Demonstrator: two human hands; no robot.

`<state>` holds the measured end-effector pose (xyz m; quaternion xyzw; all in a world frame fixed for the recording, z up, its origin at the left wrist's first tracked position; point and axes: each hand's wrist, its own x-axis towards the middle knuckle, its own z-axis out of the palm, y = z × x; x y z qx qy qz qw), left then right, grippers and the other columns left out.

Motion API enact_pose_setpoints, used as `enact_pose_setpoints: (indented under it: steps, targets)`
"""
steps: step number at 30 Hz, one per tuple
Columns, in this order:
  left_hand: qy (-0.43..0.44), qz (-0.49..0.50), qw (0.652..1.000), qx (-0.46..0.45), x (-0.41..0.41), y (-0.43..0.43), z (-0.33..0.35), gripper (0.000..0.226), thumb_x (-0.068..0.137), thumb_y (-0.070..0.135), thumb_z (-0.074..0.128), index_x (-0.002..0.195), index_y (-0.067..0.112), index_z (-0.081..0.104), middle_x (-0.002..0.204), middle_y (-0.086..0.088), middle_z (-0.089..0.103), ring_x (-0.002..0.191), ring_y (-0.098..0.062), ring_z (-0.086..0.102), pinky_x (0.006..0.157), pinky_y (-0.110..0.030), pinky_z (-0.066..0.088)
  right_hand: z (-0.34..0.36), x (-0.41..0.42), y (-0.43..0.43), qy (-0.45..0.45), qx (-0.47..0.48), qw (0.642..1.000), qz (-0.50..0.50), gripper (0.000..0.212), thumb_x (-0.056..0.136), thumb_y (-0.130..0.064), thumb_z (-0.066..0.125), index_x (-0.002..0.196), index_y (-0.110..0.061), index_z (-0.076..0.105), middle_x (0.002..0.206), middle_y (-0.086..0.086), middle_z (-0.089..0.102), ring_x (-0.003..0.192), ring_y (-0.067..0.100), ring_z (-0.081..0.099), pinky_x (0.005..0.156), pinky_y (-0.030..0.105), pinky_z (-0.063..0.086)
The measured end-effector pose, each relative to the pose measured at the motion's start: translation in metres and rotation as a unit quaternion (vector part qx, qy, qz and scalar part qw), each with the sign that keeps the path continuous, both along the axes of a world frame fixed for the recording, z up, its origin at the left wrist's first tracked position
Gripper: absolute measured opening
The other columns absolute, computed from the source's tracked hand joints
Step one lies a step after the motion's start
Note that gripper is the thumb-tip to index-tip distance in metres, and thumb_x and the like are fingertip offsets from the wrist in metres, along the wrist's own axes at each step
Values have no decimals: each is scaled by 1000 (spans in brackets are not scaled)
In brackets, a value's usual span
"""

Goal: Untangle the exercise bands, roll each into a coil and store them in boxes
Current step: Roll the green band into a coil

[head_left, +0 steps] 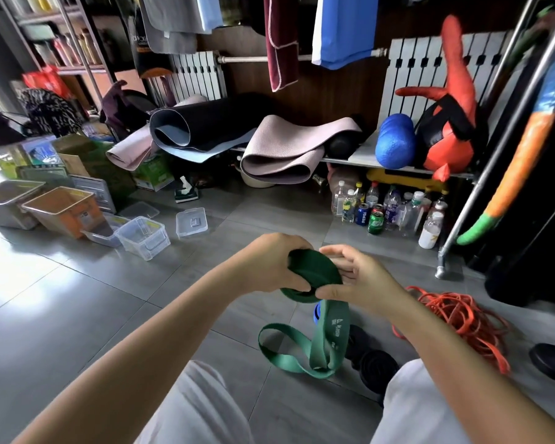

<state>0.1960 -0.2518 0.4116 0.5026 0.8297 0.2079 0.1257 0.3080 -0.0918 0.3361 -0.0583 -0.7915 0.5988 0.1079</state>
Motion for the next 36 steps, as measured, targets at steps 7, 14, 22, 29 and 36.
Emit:
enact_pose_setpoints:
  steps: [7, 14, 22, 29, 36]
  targets:
    - [-371, 34, 878, 301, -11, 0, 9, 38, 74, -7, 71, 102, 19, 65, 97, 1, 72, 92, -16, 69, 71, -27, 57, 12, -10, 4, 74, -95, 992, -37, 67, 45, -37, 86, 106, -29, 60, 102, -8, 72, 98, 12, 66, 86, 27, 53]
    - [-484, -9, 772, 411, -36, 18, 61, 36, 73, 7, 67, 109, 11, 64, 100, -5, 72, 92, -21, 69, 73, -30, 57, 102, -52, 18, 142, -78, 986, -43, 46, 62, -20, 79, 102, -33, 62, 99, -11, 72, 95, 8, 67, 80, 22, 54]
    - [-496, -36, 739, 455, -69, 35, 115, 35, 78, 14, 70, 112, 9, 64, 110, -16, 69, 102, -29, 66, 75, -33, 56, 173, -78, 34, 176, -51, 981, -59, 34, 71, -14, 78, 100, -25, 64, 99, -1, 73, 96, 15, 67, 88, 32, 50]
    - [-508, -57, 749, 422, -74, 44, 110, 28, 78, 13, 69, 106, 14, 70, 107, -11, 70, 99, -25, 68, 77, -32, 56, 167, -71, 40, 184, -68, 980, -38, 42, 52, -38, 82, 93, -34, 72, 99, -4, 74, 98, 14, 68, 89, 27, 52]
    - [-585, -45, 701, 405, -52, 54, 72, 40, 79, 7, 64, 118, 3, 57, 110, -14, 67, 99, -26, 66, 84, -36, 56, 133, -60, 42, 194, -111, 973, -63, 38, 63, -14, 78, 99, -21, 68, 95, -4, 74, 91, 8, 68, 76, 18, 52]
